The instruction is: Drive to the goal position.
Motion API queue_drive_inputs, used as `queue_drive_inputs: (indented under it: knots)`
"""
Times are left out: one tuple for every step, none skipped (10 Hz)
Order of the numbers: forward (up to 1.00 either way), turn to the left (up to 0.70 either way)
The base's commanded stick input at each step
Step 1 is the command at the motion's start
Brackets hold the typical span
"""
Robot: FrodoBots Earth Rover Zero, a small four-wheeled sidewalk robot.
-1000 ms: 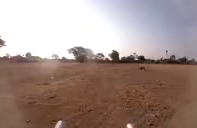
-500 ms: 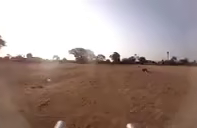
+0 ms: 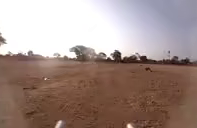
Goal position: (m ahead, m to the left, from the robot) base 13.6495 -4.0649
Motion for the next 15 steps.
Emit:
queue_drive_inputs:
  knots:
    - [0.7,0.0]
    - [0.7,0.0]
    - [0.7,0.0]
    - [0.7,0.0]
    - [0.7,0.0]
    - [0.7,0.0]
    - [0.7,0.0]
    - [0.7,0.0]
    - [0.7,-0.35]
    - [0.7,-0.35]
    - [0.7,-0.31]
    - [0.7,-0.25]
    - [0.7,-0.12]
    - [0.7,0.0]
    - [0.7,0.0]
